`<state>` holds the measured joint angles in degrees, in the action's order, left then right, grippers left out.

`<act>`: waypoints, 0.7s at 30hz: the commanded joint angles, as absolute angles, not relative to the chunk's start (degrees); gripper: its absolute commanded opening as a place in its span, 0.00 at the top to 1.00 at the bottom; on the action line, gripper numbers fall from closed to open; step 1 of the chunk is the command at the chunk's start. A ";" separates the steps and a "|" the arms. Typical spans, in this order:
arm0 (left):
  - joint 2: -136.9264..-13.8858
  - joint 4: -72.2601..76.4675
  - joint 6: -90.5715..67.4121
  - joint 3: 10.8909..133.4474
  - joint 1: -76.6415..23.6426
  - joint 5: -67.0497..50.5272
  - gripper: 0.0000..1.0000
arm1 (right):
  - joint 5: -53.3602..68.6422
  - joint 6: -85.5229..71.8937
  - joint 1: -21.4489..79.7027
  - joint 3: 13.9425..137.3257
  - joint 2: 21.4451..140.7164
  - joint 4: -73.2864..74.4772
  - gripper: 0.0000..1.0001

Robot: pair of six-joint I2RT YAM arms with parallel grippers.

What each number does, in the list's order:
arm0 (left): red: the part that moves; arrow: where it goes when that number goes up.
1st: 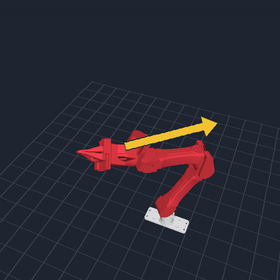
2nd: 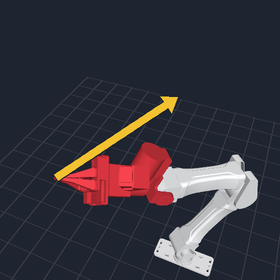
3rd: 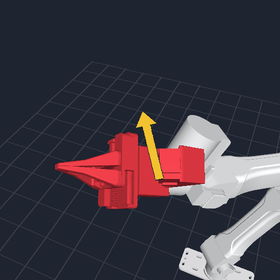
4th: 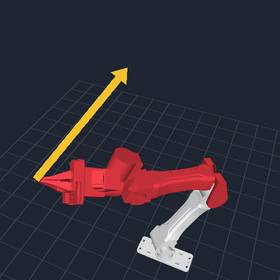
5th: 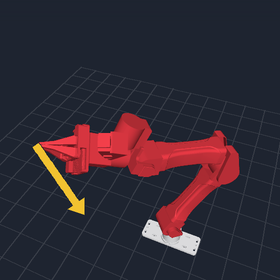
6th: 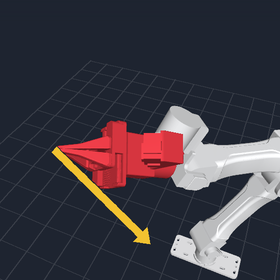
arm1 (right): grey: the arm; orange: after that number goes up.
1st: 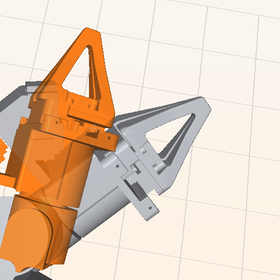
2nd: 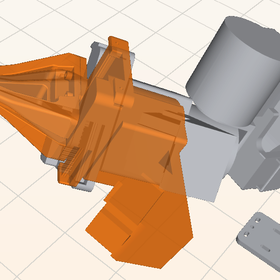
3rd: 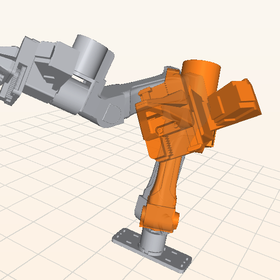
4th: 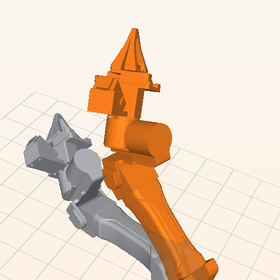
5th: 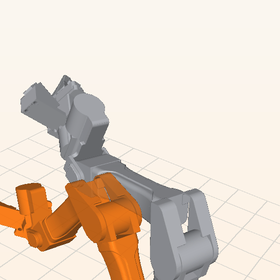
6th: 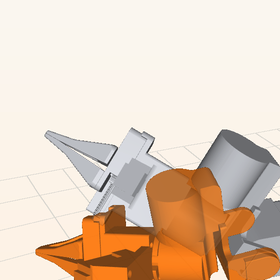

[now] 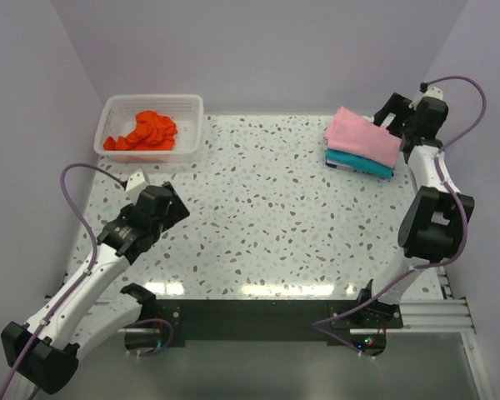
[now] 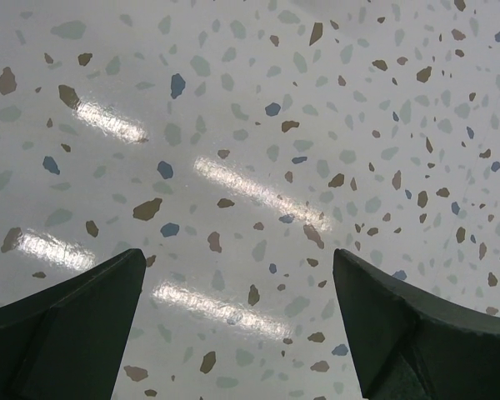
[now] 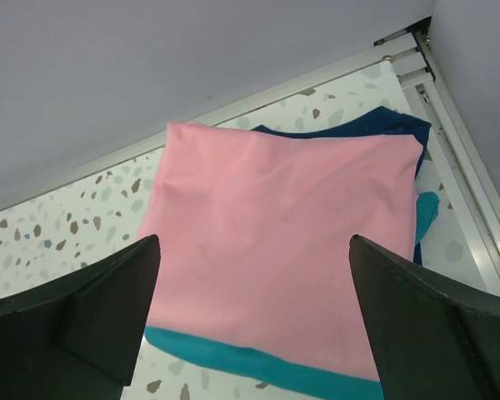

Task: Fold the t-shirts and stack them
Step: Reset both grippers

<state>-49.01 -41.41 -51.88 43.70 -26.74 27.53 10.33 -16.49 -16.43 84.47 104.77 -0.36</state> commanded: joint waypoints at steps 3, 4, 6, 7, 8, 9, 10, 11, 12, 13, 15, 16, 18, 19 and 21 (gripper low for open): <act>-47.55 -40.08 -51.15 45.52 -26.54 28.04 0.00 | 5.99 -16.26 -11.53 78.23 93.79 -0.19 0.01; -47.55 -39.99 -50.98 45.88 -26.54 28.04 0.00 | 4.32 -16.43 -10.64 77.09 90.82 1.22 0.01; -47.29 -39.64 -50.45 46.66 -26.54 27.60 0.00 | 0.21 -16.26 -7.32 74.10 87.99 4.20 0.01; -46.94 -39.73 -50.19 46.84 -26.54 27.60 0.00 | -1.48 -16.43 -6.08 73.31 85.19 5.87 0.01; -46.85 -39.90 -50.10 47.11 -26.54 27.60 0.00 | -2.45 -16.44 -4.76 72.00 84.04 7.37 0.01; -46.58 -39.99 -50.01 47.28 -26.54 27.51 0.00 | -4.81 -16.78 -2.40 71.55 82.81 11.30 0.01; -46.15 -40.25 -50.36 47.20 -26.54 27.77 0.00 | -5.62 -17.22 -1.24 71.28 81.92 14.03 0.01; -45.71 -40.34 -50.45 47.11 -26.54 27.77 0.00 | -6.23 -17.23 -0.45 70.50 79.65 16.59 0.01; -45.44 -40.34 -50.71 46.50 -26.54 27.86 0.00 | -7.63 -17.57 2.87 69.44 78.15 20.44 0.01; -44.74 -40.25 -50.71 46.15 -26.54 27.95 0.00 | -9.65 -18.01 4.12 68.04 76.66 21.78 0.01; -43.86 -40.17 -50.97 45.01 -26.54 28.12 0.00 | -8.62 -19.24 7.19 62.34 70.68 23.46 0.01; -43.68 -40.17 -51.24 44.74 -26.54 28.30 0.00 | -6.96 -19.86 8.25 60.40 68.58 23.99 0.01; -43.33 -40.17 -51.24 44.30 -26.54 28.30 0.00 | -6.59 -21.70 10.71 55.56 63.84 26.70 0.01; -43.16 -40.25 -51.15 44.38 -26.54 28.30 0.00 | -6.94 -21.97 11.33 54.07 62.42 27.41 0.01; -42.98 -40.34 -51.24 44.38 -26.54 28.30 0.00 | -6.95 -24.07 12.04 49.50 58.12 29.43 0.01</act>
<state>-43.57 -41.30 -51.44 44.66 -26.74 27.40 -5.13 -20.18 11.22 53.52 62.96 23.83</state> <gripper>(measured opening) 0.997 0.987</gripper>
